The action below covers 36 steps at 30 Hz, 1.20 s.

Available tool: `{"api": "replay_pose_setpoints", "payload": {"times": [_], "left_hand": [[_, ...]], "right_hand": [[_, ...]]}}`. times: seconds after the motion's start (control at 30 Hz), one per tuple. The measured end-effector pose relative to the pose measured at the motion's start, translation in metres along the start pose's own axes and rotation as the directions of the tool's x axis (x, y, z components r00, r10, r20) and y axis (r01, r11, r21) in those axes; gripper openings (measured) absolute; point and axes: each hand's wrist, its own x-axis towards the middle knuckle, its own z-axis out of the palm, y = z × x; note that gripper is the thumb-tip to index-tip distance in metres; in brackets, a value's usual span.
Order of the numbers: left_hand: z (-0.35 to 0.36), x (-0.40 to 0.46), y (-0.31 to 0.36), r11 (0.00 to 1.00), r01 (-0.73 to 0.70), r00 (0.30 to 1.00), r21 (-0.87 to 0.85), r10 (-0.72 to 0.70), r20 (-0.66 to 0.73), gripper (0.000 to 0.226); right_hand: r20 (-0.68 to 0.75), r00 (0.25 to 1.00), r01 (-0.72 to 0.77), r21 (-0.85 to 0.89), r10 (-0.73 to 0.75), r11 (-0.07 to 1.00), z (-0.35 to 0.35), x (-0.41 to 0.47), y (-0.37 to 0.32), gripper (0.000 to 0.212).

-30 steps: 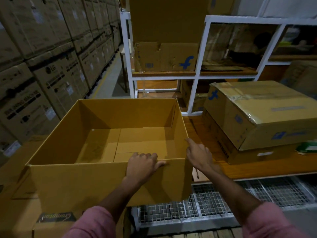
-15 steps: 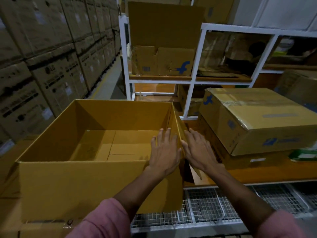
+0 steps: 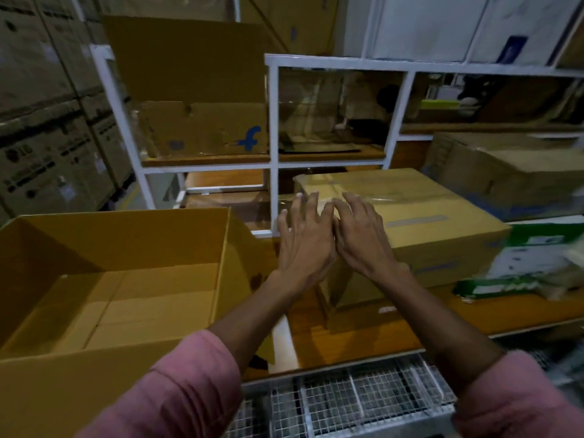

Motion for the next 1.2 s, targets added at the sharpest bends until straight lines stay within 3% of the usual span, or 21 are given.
{"api": "replay_pose_setpoints", "payload": {"times": [0.23, 0.37, 0.47, 0.6, 0.8, 1.0, 1.2], "left_hand": [[0.033, 0.048, 0.045, 0.996, 0.094, 0.970, 0.006, -0.093, 0.225, 0.064], [0.059, 0.073, 0.052, 0.982, 0.188, 0.899, 0.018, -0.179, 0.400, 0.073], [0.082, 0.096, 0.050, 0.966, 0.252, 0.838, 0.055, -0.247, 0.487, 0.081], [0.112, 0.126, 0.050, 0.949, 0.293, 0.838, 0.119, -0.315, 0.446, 0.090], [0.137, 0.160, 0.025, 0.959, 0.253, 0.880, 0.126, -0.283, 0.382, 0.089], [0.145, 0.189, 0.002, 0.962, 0.261, 0.908, 0.084, -0.274, 0.318, 0.068], [0.163, 0.234, 0.010, 0.886, 0.434, 0.847, 0.160, -0.463, 0.263, 0.065]], "right_hand": [[0.204, 0.970, -0.129, -0.037, 0.134, 0.991, -0.009, 0.021, 0.116, 0.074], [0.374, 0.890, -0.250, -0.081, 0.262, 0.965, 0.007, 0.023, 0.172, 0.071], [0.429, 0.859, -0.249, -0.131, 0.281, 0.960, 0.013, 0.025, 0.204, 0.071], [0.438, 0.846, -0.262, -0.155, 0.304, 0.953, 0.021, 0.037, 0.239, 0.065], [0.388, 0.878, -0.244, -0.140, 0.280, 0.960, 0.045, 0.074, 0.260, 0.058], [0.383, 0.854, -0.304, -0.182, 0.353, 0.935, 0.052, 0.111, 0.301, 0.057], [0.389, 0.820, -0.379, -0.181, 0.420, 0.908, 0.054, 0.137, 0.353, 0.057]]}}
